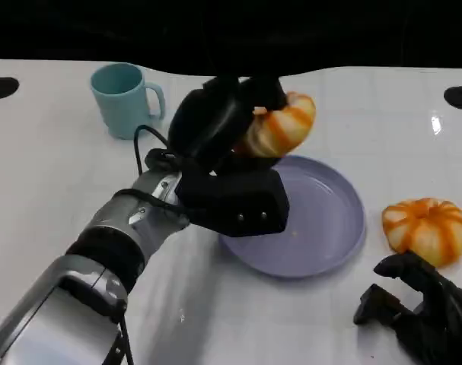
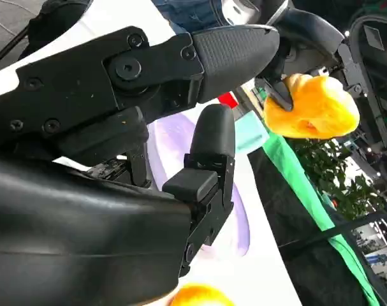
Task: Grasp the bread from the table and place it into the plate.
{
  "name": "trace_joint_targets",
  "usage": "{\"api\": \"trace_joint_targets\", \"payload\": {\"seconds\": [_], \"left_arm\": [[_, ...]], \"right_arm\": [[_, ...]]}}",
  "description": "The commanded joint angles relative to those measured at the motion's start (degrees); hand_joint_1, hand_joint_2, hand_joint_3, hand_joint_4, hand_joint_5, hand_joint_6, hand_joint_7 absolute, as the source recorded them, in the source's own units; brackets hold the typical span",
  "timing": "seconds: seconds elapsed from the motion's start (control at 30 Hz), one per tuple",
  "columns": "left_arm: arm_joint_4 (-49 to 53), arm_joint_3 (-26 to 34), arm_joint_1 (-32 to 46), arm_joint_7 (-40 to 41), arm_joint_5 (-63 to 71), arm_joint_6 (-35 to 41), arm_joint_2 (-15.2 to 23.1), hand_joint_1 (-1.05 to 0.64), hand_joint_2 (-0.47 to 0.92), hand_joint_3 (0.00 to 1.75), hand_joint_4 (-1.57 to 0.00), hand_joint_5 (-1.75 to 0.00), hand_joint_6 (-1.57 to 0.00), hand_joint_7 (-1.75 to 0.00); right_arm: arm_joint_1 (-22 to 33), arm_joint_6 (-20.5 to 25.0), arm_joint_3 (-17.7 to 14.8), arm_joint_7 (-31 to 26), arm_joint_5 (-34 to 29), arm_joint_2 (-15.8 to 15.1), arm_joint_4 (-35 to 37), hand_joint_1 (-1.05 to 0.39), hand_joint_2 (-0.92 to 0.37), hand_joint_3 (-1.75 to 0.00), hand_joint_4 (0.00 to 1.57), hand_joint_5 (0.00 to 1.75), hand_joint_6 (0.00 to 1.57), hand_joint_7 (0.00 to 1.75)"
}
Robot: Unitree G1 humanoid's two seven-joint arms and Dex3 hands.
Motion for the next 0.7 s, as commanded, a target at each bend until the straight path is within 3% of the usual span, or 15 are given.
{"api": "trace_joint_targets", "payload": {"seconds": [0.03,0.17,0.27,0.6,0.7], "left_arm": [[1.17,-1.66,-2.27,-5.67,0.69,0.31,-0.26,-0.14,0.45,1.34,-0.94,-1.75,-0.73,-1.75],[2.14,-3.90,-3.49,-11.00,2.05,2.22,-0.74,-0.17,0.48,1.29,-0.93,-1.75,-0.73,-1.75],[3.54,-6.12,-4.65,-15.46,3.67,4.78,-1.39,-0.16,0.52,1.07,-0.87,-1.75,-0.68,-1.75],[6.75,-8.24,-5.49,-14.42,5.30,6.49,-3.01,-0.17,0.63,0.85,-0.85,-1.75,-0.63,-1.74],[7.12,-7.78,-5.67,-15.98,4.53,6.66,-3.08,-0.17,0.66,0.77,-0.84,-1.75,-0.65,-1.62]], "right_arm": [[0.42,-0.10,0.02,-0.71,-0.12,-0.66,-0.77,-0.52,-0.92,-0.22,0.66,1.50,0.55,1.23],[0.66,-0.07,0.04,-1.04,0.09,-0.34,-1.16,-0.52,-0.92,-0.21,0.66,1.50,0.54,1.25],[0.72,-0.18,-0.02,-0.98,0.37,-0.11,-1.18,-0.51,-0.92,-0.21,0.67,1.51,0.54,1.26],[0.84,0.28,0.22,-0.50,0.46,-0.48,-1.38,-0.51,-0.92,-0.21,0.66,1.51,0.52,1.28],[0.90,0.03,0.28,-0.50,0.40,-0.47,-1.43,-0.51,-0.92,-0.20,0.66,1.51,0.52,1.29]]}}
